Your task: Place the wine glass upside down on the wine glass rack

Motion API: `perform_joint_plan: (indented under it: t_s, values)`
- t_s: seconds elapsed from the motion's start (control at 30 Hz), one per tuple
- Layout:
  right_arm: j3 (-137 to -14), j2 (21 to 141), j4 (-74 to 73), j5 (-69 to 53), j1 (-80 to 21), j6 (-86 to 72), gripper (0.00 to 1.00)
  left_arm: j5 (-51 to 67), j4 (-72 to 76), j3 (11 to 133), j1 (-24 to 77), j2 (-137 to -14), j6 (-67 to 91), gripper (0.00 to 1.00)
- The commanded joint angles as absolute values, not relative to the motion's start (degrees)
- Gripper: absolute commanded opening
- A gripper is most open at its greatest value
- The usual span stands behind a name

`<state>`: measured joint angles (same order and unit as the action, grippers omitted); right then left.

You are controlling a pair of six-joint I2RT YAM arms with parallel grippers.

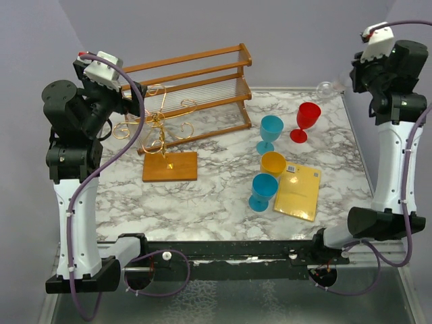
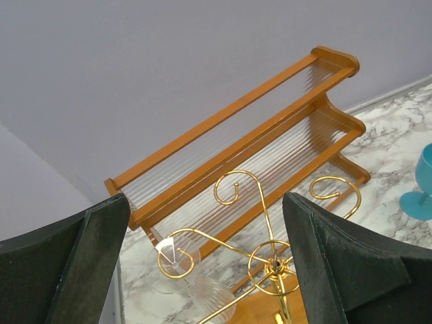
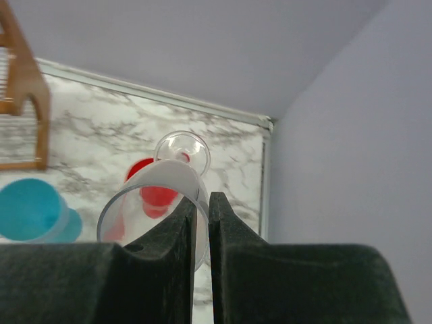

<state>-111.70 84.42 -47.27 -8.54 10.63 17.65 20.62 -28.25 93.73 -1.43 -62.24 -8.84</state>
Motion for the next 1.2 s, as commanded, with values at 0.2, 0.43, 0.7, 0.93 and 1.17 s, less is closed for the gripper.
perform_joint_plan:
  t_s: [0.2,0.43,0.7,0.93,1.17]
  values:
    - [-117.19,85.70,-39.84,-13.22,-5.90,11.78,0.01,26.90,-23.85,92.99,-1.67,-62.43,-1.74,0.93]
    - [-115.22,86.68,-33.21,-19.75,-12.90,7.12,0.01,33.87,-19.47,90.97,-1.65,-63.46,4.99,0.87]
    - [-114.60,86.97,-27.14,-28.33,-15.02,-0.59,0.01,36.36,-12.16,89.15,-1.05,-66.47,17.29,0.80]
    - [-114.79,86.07,-22.77,-33.74,-15.21,-6.35,0.01,36.53,-8.43,90.11,2.96,-70.59,23.72,0.79]
    - [-113.99,85.86,-19.99,-36.25,-15.29,-10.27,0.01,36.49,-4.76,90.12,8.57,-74.75,29.12,0.75]
